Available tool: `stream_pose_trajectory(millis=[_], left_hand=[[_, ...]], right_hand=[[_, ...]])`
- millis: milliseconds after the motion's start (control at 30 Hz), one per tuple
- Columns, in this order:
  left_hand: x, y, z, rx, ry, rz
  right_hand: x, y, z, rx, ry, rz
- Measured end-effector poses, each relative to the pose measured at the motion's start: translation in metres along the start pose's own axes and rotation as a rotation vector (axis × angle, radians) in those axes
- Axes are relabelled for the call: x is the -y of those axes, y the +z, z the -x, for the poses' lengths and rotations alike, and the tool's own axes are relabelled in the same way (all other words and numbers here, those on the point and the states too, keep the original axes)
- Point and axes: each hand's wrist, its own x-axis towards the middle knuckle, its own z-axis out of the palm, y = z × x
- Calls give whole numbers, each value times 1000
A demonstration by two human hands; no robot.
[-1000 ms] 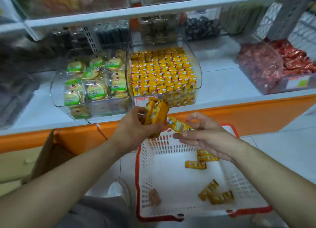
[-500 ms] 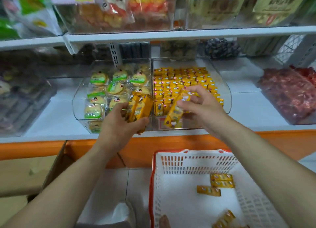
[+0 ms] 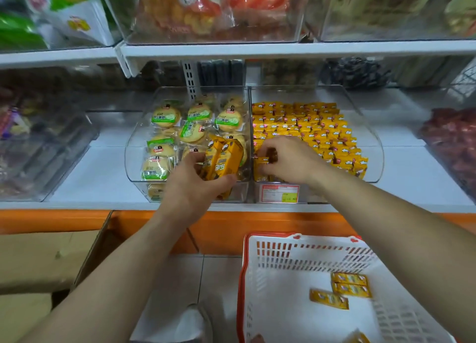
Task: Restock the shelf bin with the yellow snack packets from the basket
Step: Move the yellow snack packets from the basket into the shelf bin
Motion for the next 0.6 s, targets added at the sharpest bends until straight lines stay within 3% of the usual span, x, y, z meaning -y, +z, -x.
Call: stream_pose_trajectory(millis=[167, 300, 433, 600], left_hand=[[-1, 2, 1, 6, 7, -24], [-3, 2, -1, -20, 4, 5], [-3, 4, 0, -24, 4, 14], [-5, 7, 0, -19, 14, 1]], right_hand=[[-4, -4, 6, 65, 18, -144], [1, -11, 5, -40, -24, -168], [2, -4, 7, -1, -47, -51], [-4, -5, 7, 10, -7, -92]])
